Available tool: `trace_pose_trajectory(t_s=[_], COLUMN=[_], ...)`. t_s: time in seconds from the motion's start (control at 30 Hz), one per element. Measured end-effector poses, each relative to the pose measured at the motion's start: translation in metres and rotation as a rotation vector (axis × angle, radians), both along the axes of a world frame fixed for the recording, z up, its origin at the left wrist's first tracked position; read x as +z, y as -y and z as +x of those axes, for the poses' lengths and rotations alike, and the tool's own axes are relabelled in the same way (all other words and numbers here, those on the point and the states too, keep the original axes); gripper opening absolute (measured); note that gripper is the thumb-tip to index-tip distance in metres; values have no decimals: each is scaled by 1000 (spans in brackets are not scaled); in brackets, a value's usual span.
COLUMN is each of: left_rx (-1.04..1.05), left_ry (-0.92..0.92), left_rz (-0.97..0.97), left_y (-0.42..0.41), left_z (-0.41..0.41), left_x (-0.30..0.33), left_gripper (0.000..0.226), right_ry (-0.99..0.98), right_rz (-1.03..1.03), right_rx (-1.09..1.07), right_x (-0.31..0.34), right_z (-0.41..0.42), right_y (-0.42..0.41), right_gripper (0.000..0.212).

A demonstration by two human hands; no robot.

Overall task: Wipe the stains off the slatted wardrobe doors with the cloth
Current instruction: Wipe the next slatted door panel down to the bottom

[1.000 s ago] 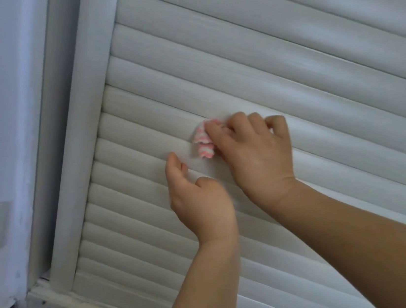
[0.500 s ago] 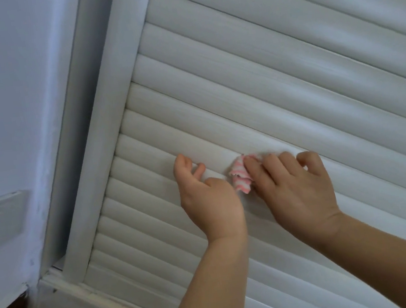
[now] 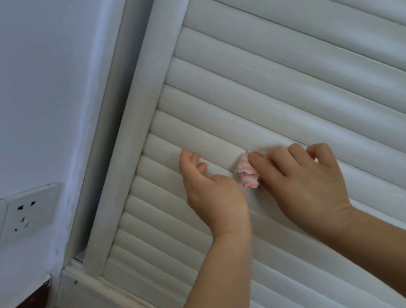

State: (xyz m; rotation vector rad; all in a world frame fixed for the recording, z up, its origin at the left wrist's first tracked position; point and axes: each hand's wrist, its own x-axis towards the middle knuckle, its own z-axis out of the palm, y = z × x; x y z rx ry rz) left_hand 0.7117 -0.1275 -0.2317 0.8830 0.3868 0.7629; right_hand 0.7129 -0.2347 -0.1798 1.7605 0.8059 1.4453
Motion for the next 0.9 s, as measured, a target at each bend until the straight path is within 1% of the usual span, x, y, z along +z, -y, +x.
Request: trace_pose_trajectory(t_s=[0.13, 0.3, 0.4, 0.53, 0.6, 0.7, 0.77, 0.83, 0.9], left_rx=[15, 47, 66, 41, 51, 67, 128, 176, 188], left_ry=[-2, -19, -35, -36, -3, 30, 35, 36, 41], left_rz=[23, 75, 105, 115, 100, 50, 2, -41, -75], left_y=[1, -4, -7, -5, -5, -5, -7, -7, -10], left_z=[2, 4, 4, -1, 1, 6, 9, 14, 17], left_x=[-2, -9, -12, -14, -17, -22, -24, -24, -24], left_gripper=[65, 69, 69, 71, 70, 70, 68, 65, 60], right_ry=[9, 36, 36, 44, 59, 100, 99, 76, 62], right_rz=[-19, -13, -35, -84, -90, -131, -189, -228, -212], right_rx=[33, 195, 252, 221, 188, 205, 221, 207, 184], right_x=[7, 21, 33, 46, 50, 47, 38, 29, 23], right_z=[6, 31, 44, 60, 66, 70, 67, 59, 50], right_y=[-5, -53, -87, -131, -147, -146, -130, -111, -93], right_gripper=[29, 16, 12, 9, 9, 13, 19, 18, 14])
